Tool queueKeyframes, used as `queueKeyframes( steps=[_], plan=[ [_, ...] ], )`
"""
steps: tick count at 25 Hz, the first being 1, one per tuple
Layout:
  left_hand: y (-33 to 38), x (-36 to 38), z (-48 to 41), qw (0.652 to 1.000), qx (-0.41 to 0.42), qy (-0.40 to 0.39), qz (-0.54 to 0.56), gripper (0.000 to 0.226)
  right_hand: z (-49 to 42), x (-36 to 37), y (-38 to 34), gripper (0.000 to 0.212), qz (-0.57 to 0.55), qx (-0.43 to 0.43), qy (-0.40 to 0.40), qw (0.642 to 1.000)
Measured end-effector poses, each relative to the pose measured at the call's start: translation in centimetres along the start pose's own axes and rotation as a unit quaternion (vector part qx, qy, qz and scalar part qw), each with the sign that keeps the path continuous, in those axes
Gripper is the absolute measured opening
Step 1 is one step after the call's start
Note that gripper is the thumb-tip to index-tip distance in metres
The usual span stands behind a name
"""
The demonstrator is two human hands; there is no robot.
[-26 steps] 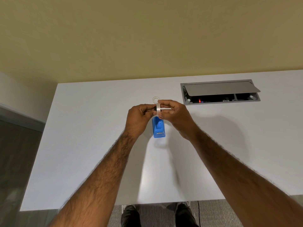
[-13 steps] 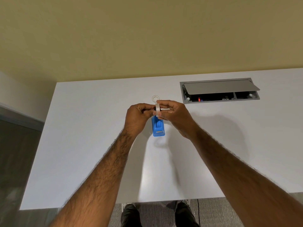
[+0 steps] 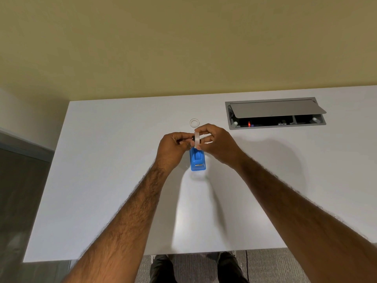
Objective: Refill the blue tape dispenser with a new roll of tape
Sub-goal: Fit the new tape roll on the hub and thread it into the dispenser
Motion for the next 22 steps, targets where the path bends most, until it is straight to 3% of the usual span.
queueKeyframes(
  steps=[9, 15, 22],
  plan=[
    [-1.7, 0.3, -0.2, 0.998, -0.043, 0.003, 0.049, 0.023, -0.7, 1.8, 1.7, 0.05, 0.137, -0.016, -0.021, 0.99],
    [-4.6, 0.6, -0.5, 0.995, -0.037, 0.015, -0.093, 0.036, -1.0, 2.5, 4.0, 0.042, 0.187, -0.016, -0.026, 0.982],
    [-6.5, 2.2, -1.0, 0.993, -0.029, 0.004, -0.117, 0.035, -1.6, 3.7, 5.2, 0.042, 0.196, -0.033, -0.028, 0.98]
  ],
)
Point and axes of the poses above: each hand's wrist, its own z-axis away from the middle knuckle, its own x-axis out of the palm, y = z × x, the point moved 2 cm from there along -z, towards the middle knuckle, and after that the axes turned 3 degrees about z, right-handed, at the moved point
